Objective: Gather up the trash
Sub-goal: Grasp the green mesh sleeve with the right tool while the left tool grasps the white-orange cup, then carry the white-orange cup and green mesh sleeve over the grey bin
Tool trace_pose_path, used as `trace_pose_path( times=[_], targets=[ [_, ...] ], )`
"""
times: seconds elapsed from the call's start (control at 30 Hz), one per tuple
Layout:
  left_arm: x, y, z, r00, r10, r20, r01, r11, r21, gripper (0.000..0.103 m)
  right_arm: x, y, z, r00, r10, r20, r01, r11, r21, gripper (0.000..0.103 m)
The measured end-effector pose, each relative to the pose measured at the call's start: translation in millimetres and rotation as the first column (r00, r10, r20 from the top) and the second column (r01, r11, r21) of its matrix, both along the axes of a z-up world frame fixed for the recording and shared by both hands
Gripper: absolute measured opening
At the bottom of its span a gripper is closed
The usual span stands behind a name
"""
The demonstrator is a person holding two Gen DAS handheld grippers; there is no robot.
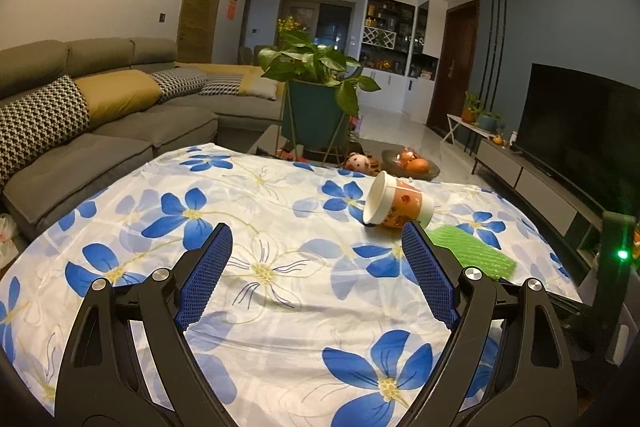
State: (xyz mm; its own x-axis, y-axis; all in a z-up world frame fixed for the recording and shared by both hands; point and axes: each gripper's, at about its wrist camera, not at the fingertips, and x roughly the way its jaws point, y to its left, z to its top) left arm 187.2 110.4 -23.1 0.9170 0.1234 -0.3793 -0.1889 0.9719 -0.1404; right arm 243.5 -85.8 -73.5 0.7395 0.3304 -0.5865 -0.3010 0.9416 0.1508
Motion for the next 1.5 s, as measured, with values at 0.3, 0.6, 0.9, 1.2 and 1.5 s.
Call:
trace_pose_path(
  times=[0.3, 0.6, 0.9, 1.2, 1.5],
  targets=[
    [18.9, -16.8, 21.2, 0.998, -0.047, 0.032, 0.047, 0.999, 0.021, 0.085, -27.3, -30.5, 32.5, 0.983, -0.087, 0.162, 0.091, 0.996, -0.017, 0.007],
    [64.5, -32.3, 18.1, 0.995, -0.102, 0.021, 0.100, 0.990, 0.096, 0.085, -25.1, -59.7, 47.7, 0.955, -0.182, 0.233, 0.191, 0.981, -0.017, 0.007],
    [129.5, -22.6, -5.3, 0.972, -0.231, -0.048, 0.234, 0.971, 0.043, 0.073, -15.2, -67.1, 51.6, 0.948, -0.194, 0.251, 0.198, 0.980, 0.008, 0.007],
    [172.9, -18.5, -39.2, 0.929, -0.338, -0.148, 0.339, 0.941, -0.024, 0.047, -6.2, -63.5, 47.4, 0.949, -0.177, 0.261, 0.181, 0.983, 0.008, 0.007],
    [181.2, -24.4, -47.7, 0.879, -0.447, -0.169, 0.438, 0.895, -0.087, 0.018, -1.3, -63.2, 39.5, 0.958, -0.170, 0.233, 0.172, 0.985, 0.012, 0.007]
  ],
)
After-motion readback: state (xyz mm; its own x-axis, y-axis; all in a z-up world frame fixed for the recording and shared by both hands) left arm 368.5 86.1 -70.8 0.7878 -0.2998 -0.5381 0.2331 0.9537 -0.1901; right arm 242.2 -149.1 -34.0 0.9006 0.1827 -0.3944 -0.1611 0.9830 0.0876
